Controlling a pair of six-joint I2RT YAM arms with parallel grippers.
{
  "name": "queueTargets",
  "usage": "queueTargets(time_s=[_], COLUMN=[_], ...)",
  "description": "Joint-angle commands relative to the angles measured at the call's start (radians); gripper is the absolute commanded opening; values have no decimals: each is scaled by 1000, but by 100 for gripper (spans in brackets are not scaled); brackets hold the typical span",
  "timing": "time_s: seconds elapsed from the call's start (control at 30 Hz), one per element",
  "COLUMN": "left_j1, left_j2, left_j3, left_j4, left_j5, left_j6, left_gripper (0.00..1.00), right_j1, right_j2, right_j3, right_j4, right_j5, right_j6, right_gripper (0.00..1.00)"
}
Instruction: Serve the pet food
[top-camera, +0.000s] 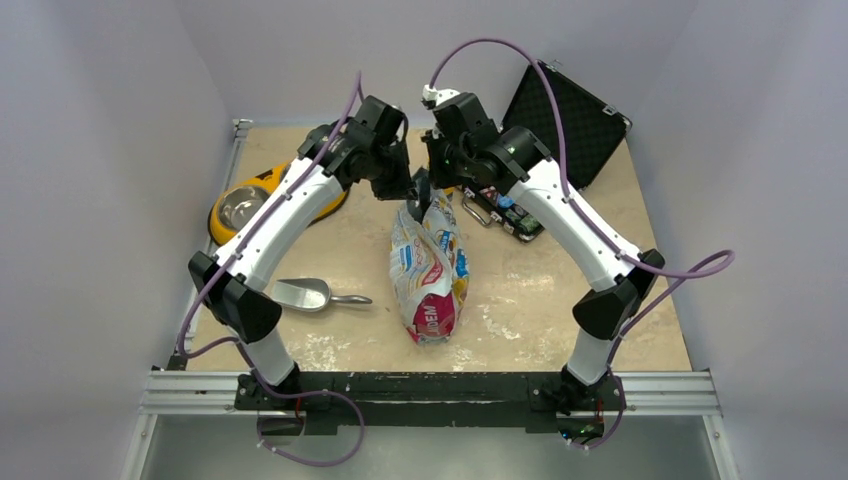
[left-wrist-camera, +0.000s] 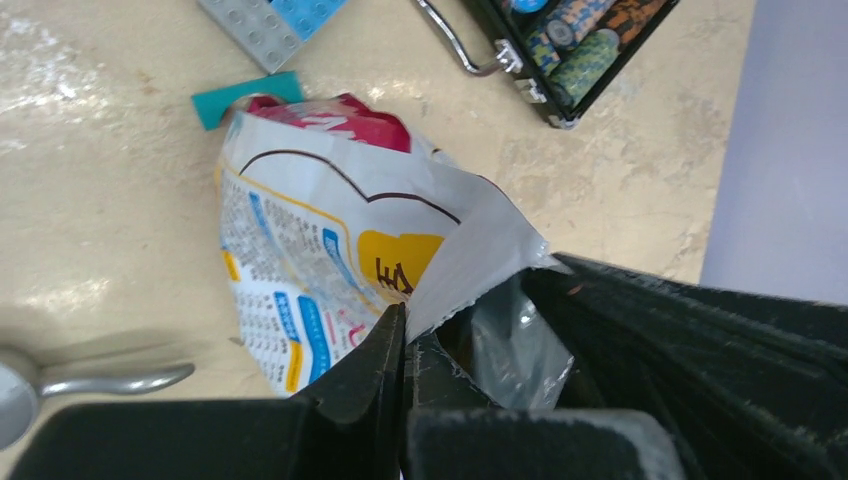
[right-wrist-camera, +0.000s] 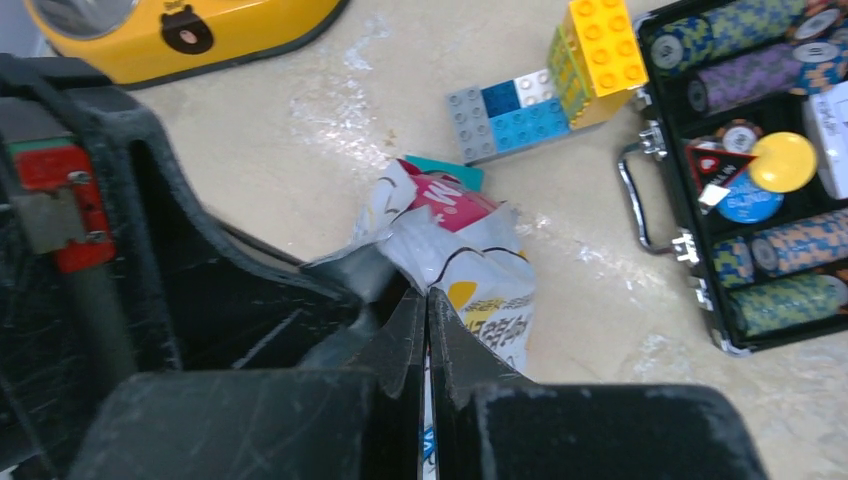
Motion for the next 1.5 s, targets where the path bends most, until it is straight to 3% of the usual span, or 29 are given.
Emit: queueTargets(time_s=[0.0,0.17,0.23,0.37,0.5,0.73,0.87,1.0,1.13,1.3,1.47], left_j1=[33,35,36,38,47,51,55,57,65,74,84], left_j2=[-129,-179,-173,-179,-150,-164,-120,-118,-155,-124,-151], left_j3=[11,-63,-61,-69,-23,-74,-7,5,-47,21,7], left_j4=[-136,-2,27,92,69,117,74,56,87,48,63], left_j5=[-145,58,130,181,189,230,231,250,247,272,243], left_j6=[43,-19,-68,-131,-134,-200,-164,-178,-200,-204,-185], left_gripper=[0,0,0,0,0,0,0,0,0,0,0], right_j1=[-5,-5,-5,2,4,67,76,74,76,87,114], right_j2=[-73,-63,4,32,-46,-169,-183,-162,-172,-93,-181], right_j3=[-26,30,134,100,-51,-248,-232,-101,-182,-148,-280], right_j4=[-120,-151,-230,-256,-221,-118,-129,-195,-98,-143,-155], right_j5=[251,86,-20,-128,-109,-255,-213,-174,-263,-272,-190], right_j6=[-115,-92,24,182,221,244,218,199,228,238,213], right_gripper=[0,0,1,23,33,35,37,43,44,39,35])
